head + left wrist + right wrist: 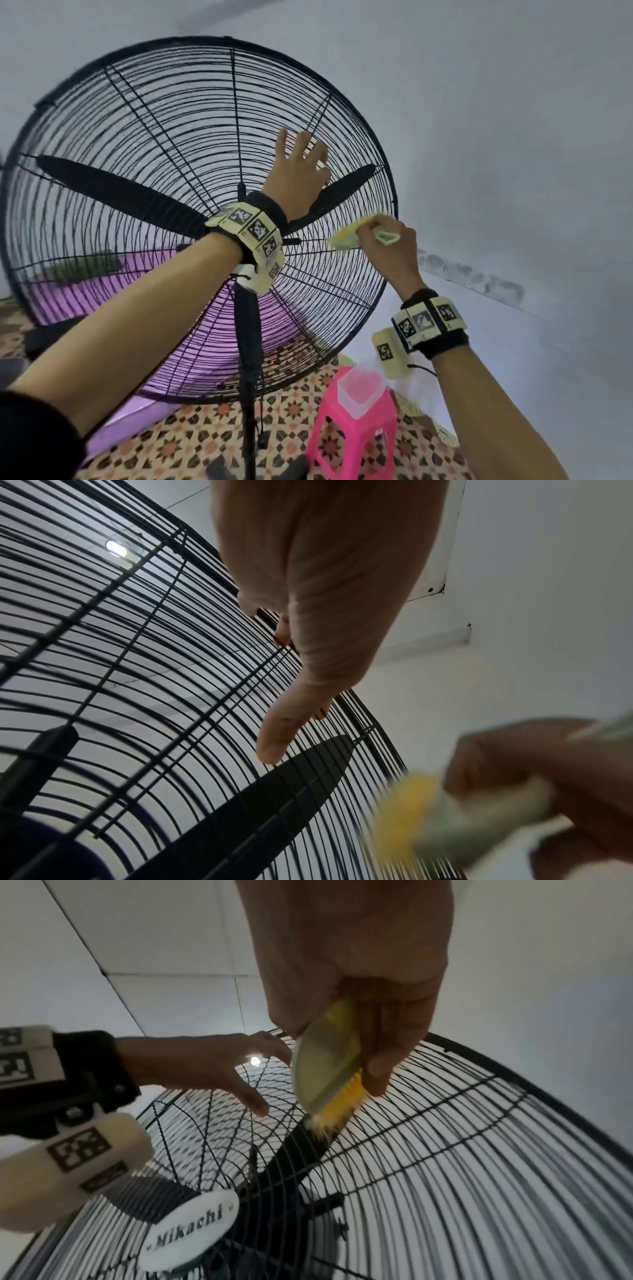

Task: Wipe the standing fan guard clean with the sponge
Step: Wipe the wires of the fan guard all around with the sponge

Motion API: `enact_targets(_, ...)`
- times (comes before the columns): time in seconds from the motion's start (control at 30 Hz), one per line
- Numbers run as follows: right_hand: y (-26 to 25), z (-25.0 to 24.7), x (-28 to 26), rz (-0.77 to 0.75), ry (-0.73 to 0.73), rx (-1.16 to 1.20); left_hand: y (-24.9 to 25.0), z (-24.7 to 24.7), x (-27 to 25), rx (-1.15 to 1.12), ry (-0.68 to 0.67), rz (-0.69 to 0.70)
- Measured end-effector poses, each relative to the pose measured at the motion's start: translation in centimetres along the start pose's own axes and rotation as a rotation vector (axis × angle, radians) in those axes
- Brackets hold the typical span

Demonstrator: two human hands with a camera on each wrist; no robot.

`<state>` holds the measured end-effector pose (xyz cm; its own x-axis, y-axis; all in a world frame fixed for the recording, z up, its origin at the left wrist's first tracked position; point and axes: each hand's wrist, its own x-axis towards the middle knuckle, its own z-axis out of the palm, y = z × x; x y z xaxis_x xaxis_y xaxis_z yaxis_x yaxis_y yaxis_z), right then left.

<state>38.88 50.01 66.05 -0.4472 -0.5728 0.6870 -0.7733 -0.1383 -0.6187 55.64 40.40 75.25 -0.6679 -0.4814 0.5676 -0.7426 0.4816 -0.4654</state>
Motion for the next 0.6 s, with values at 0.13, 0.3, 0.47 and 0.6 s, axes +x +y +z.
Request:
enact_targets(0.13,-1.8,0.3,1.1,-0.131,0.120,0.144,0.5,0.1,0.0,0.001,0.012,0.016)
enact_targets(0.3,0.4,0.6,0.3,0.171,-0.002,0.063,-0.1,0.2,-0.1,0.009,0.003,0.009)
enact_targets(0.47,-1.2,-0.9,1.7,-0.051,0.118,0.125,-0.1,0.2,0.0,-0.004,0.021,0.019)
enact_targets(0.6,-0.6,-0.1,2.7,0.016,0.114,0.185,0.1,0.4,-0.1,0.004,0.007,0.030)
